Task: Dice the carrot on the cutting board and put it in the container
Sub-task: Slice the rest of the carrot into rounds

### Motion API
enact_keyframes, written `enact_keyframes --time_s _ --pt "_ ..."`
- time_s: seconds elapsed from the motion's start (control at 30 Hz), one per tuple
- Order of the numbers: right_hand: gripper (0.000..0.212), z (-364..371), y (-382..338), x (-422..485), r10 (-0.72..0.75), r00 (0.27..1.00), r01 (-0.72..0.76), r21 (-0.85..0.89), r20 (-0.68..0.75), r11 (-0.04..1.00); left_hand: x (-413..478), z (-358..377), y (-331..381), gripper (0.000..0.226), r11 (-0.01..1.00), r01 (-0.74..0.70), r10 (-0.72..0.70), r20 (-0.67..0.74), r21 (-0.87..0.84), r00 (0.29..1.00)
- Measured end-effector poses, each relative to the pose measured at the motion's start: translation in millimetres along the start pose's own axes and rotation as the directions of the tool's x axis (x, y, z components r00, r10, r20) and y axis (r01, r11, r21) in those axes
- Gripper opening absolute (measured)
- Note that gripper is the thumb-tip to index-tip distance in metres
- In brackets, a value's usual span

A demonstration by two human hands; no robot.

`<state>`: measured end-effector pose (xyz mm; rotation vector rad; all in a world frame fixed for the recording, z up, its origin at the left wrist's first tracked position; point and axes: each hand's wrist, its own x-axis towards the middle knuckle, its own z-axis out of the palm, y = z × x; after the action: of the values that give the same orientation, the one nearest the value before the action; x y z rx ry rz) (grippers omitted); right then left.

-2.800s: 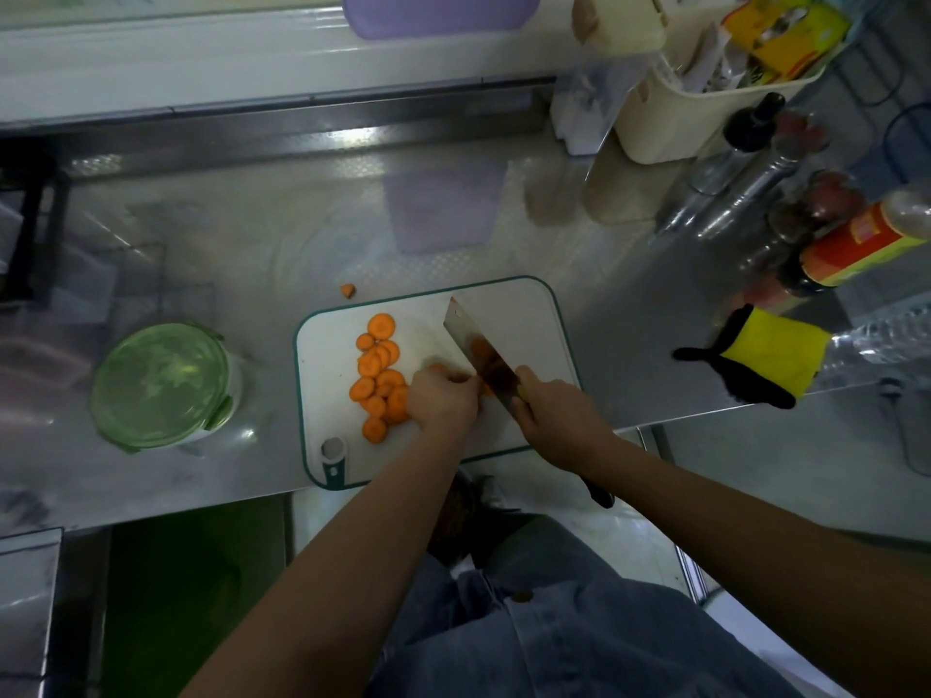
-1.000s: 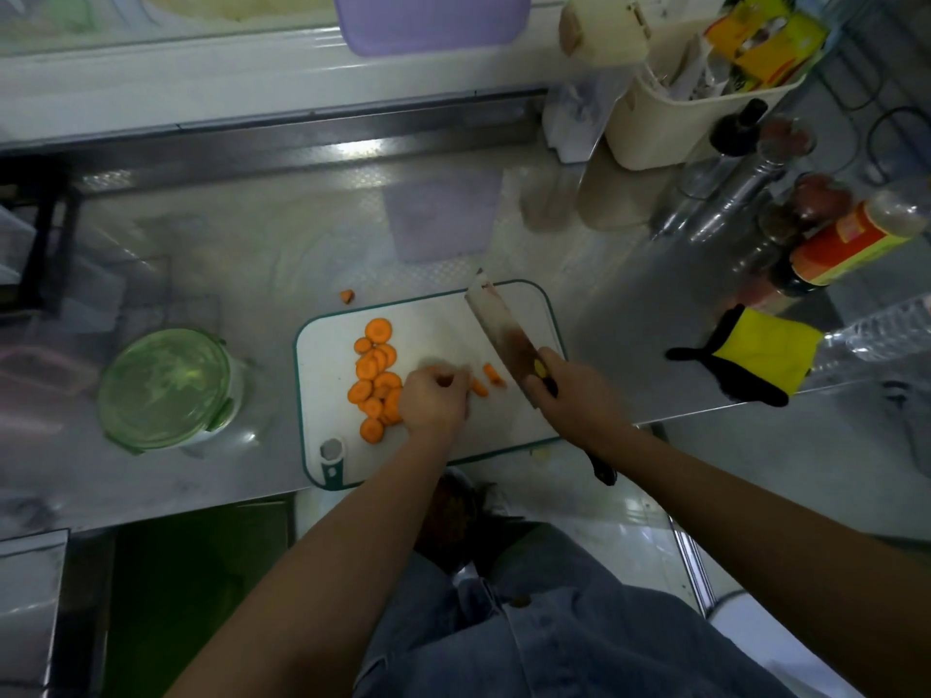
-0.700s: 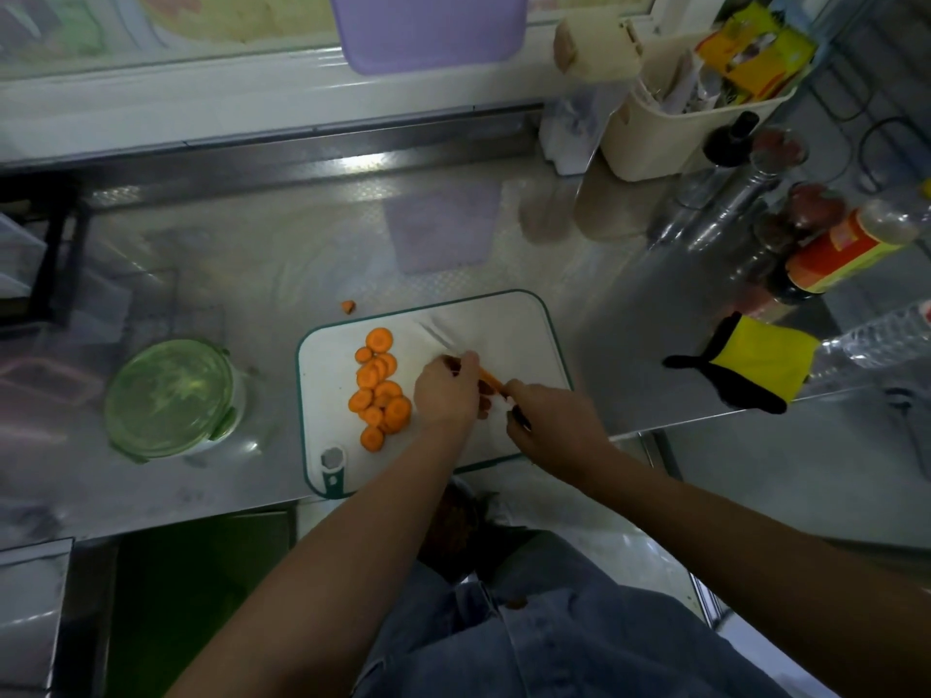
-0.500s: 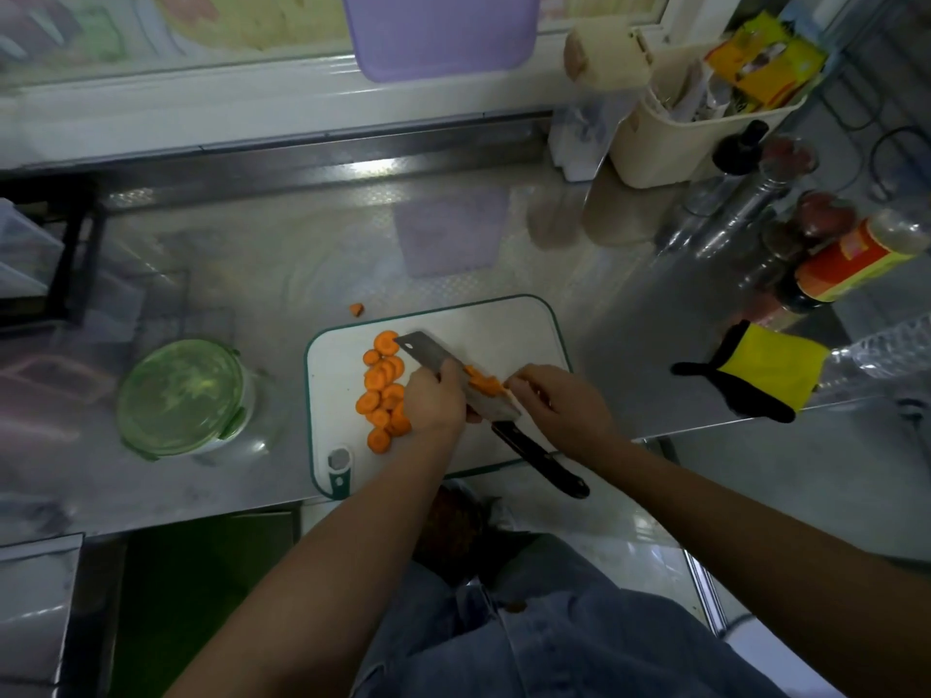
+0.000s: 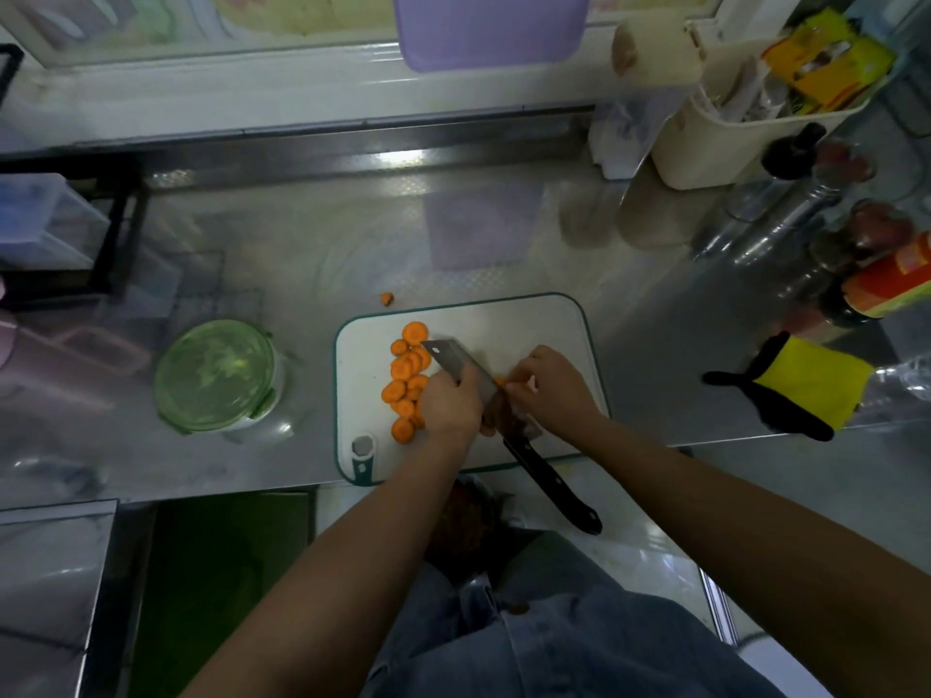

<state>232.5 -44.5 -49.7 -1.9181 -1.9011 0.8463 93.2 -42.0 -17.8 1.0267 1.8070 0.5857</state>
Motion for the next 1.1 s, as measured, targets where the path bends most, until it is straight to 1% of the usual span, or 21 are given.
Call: enact_keyframes --time_s 0.07,0.17,0.2,0.27,0.33,0.37,0.4,0.47,0.5,0.53,0.6,0.63,0.67,0.7,0.8,0.83,0.87,0.93,0.97,1.03,1.1 --pt "0.011 -2.1 2.1 1.0 -0.003 1.0 0.004 0.031 -0.018 1.0 1.8 -4.4 -1.6 0.048 1.0 -0.006 0.006 -0.015 0.007 1.0" --pt "0.008 -11.8 3.5 -2.3 -0.039 0.995 0.047 0.08 -0.093 0.996 1.5 -12.2 1.8 0.05 1.0 -0.017 0.019 -0.09 0.018 0.996" --pt "0.008 -16.2 1.6 -4.1 -0.048 0.994 0.057 0.099 -0.094 0.993 2.1 -13.0 2.5 0.05 0.999 -0.027 0.029 -0.108 0.022 0.994" --pt "0.008 -23.7 -4.9 -7.3 -0.087 0.995 0.092 0.12 -0.044 0.988 2.6 -11.6 6.5 0.047 0.999 -0.047 0.05 -0.127 0.025 0.991" --pt "0.012 -24.8 -9.2 -9.4 -0.131 0.99 0.128 0.071 0.043 0.989 3.6 -6.6 8.5 0.046 0.997 -0.056 0.061 -0.107 0.045 0.992" --pt "0.015 -24.3 -10.2 -10.6 -0.131 0.989 0.129 0.042 0.061 0.991 5.5 -4.2 8.2 0.045 0.998 -0.048 0.052 -0.093 0.05 0.994" --pt "0.017 -24.6 -10.4 -11.5 -0.113 0.993 0.112 0.03 0.043 0.993 6.2 -2.0 8.7 0.045 0.997 -0.047 0.053 -0.097 0.058 0.994" --pt "0.02 -30.2 -10.9 -15.4 -0.048 0.998 0.051 0.078 -0.03 0.996 7.2 1.6 10.7 0.044 0.997 -0.055 0.061 -0.099 0.061 0.993" --pt "0.026 -34.5 -11.7 -18.3 -0.013 1.0 0.014 0.112 -0.013 0.994 8.4 3.3 10.4 0.043 0.997 -0.056 0.061 -0.101 0.054 0.993" --pt "0.037 -38.2 -12.0 -21.5 0.015 0.998 -0.022 0.118 0.057 0.993 9.0 5.0 10.7 0.043 0.997 -0.057 0.063 -0.113 0.056 0.992" --pt "0.057 -41.6 -13.1 -29.4 0.049 0.975 -0.055 0.022 0.217 0.998 8.9 8.3 15.5 0.04 0.996 -0.069 0.076 -0.126 0.057 0.989" --pt "0.059 -41.7 -13.3 -33.3 0.052 0.967 -0.046 -0.029 0.248 0.999 9.5 10.8 17.6 0.039 0.995 -0.086 0.091 -0.108 0.047 0.99" --pt "0.056 -40.5 -11.7 -35.2 0.051 0.969 -0.04 -0.052 0.241 0.998 11.4 14.6 19.0 0.038 0.994 -0.109 0.111 -0.085 0.026 0.99" --pt "0.05 -39.5 -9.3 -36.2 0.053 0.978 -0.046 -0.04 0.203 0.998 11.9 16.9 21.8 0.036 0.992 -0.129 0.129 -0.047 0.0 0.991" --pt "0.028 -41.6 1.8 -35.9 0.124 0.991 -0.128 0.088 0.044 0.988 13.5 18.0 25.3 0.04 0.984 -0.162 0.168 0.085 -0.071 0.982" --pt "0.021 -44.2 5.4 -36.1 0.165 0.986 -0.165 0.132 0.006 0.977 16.2 16.6 22.4 0.04 0.981 -0.194 0.195 0.115 -0.02 0.974" --pt "0.017 -46.0 9.2 -36.6 0.213 0.977 -0.205 0.186 -0.023 0.961 20.2 14.9 17.9 0.035 0.962 -0.253 0.238 0.144 0.104 0.961" --pt "0.015 -48.8 15.0 -39.5 0.293 0.955 -0.27 0.261 -0.054 0.927 28.4 12.6 6.5 0.018 0.848 -0.343 0.288 0.193 0.405 0.938" --pt "0.015 -50.2 16.7 -41.8 0.317 0.947 -0.292 0.269 -0.056 0.918 31.6 12.5 1.1 0.017 0.785 -0.368 0.296 0.22 0.498 0.929" --pt "0.014 -50.9 19.2 -45.7 0.339 0.94 -0.318 0.265 -0.04 0.91 34.6 14.9 -5.7 0.019 0.696 -0.411 0.301 0.28 0.589 0.912" --pt "0.015 -48.9 21.9 -47.9 0.356 0.934 -0.336 0.279 -0.022 0.899 35.2 18.6 -8.1 0.017 0.622 -0.46 0.328 0.323 0.634 0.888"
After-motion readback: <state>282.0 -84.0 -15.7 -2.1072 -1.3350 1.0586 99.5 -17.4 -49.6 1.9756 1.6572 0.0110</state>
